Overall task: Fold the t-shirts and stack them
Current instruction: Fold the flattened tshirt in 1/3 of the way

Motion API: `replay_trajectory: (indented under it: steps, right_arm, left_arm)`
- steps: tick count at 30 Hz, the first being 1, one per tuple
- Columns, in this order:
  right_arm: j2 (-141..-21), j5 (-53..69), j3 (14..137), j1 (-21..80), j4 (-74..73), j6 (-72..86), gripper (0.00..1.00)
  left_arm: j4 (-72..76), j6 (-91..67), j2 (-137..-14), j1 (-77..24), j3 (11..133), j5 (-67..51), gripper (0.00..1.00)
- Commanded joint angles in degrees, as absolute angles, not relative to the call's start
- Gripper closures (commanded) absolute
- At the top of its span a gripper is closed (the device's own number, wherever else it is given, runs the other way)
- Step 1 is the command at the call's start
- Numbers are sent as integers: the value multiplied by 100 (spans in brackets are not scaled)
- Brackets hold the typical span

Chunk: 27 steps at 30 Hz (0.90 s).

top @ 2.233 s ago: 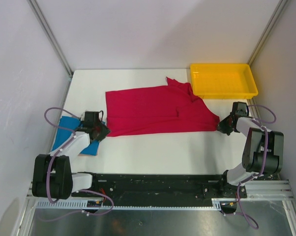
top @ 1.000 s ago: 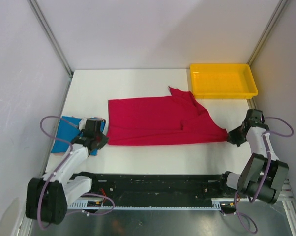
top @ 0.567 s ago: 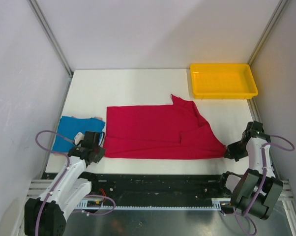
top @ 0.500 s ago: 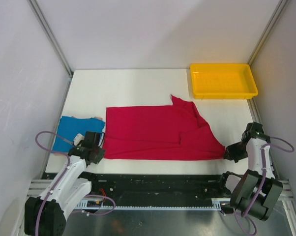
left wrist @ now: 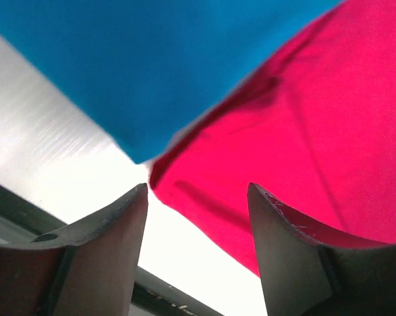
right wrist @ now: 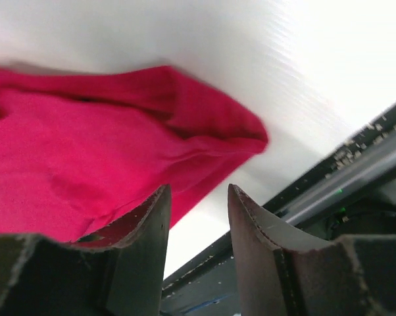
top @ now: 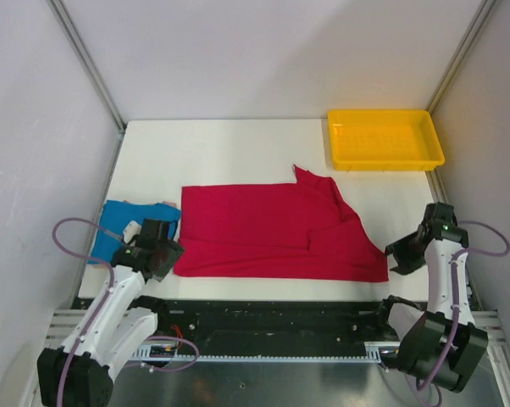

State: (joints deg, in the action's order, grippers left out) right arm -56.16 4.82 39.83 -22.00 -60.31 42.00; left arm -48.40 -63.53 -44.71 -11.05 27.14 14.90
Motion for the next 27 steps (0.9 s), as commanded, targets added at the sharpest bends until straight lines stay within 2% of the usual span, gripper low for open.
replay_trajectory:
  steps: [1, 4, 8, 10, 15, 18, 27]
  right_arm:
    - [-5521, 443, 4735, -1501, -5470, 3772, 57]
    - [-5804, 440, 4973, -620, -4569, 3757, 58]
    - [-6794, 64, 5369, 464, -3641, 3550, 60]
    - [-7253, 104, 5515, 722, -3204, 3469, 67]
    - [-8375, 100, 6010, 1197, -2821, 3413, 80]
    - [-8894, -60, 6151, 1390, -2772, 3444, 85]
    - [-9935, -731, 6624, 1092, -2883, 3284, 90]
  left_arm:
    - [-5034, -5625, -4102, -1199, 3523, 1795, 35]
    - [-4971, -5401, -4334, -1351, 3819, 1654, 38]
    - [-4701, -5173, -4989, -1920, 4203, 1558, 42]
    - [-4445, -5079, -5325, -2130, 4279, 1363, 43]
    - [-3809, -4891, -6279, -2593, 4439, 838, 44]
    - [-3528, -4810, -6775, -2843, 4529, 667, 44]
    - [-3240, -4586, -7834, -3031, 4476, 768, 44]
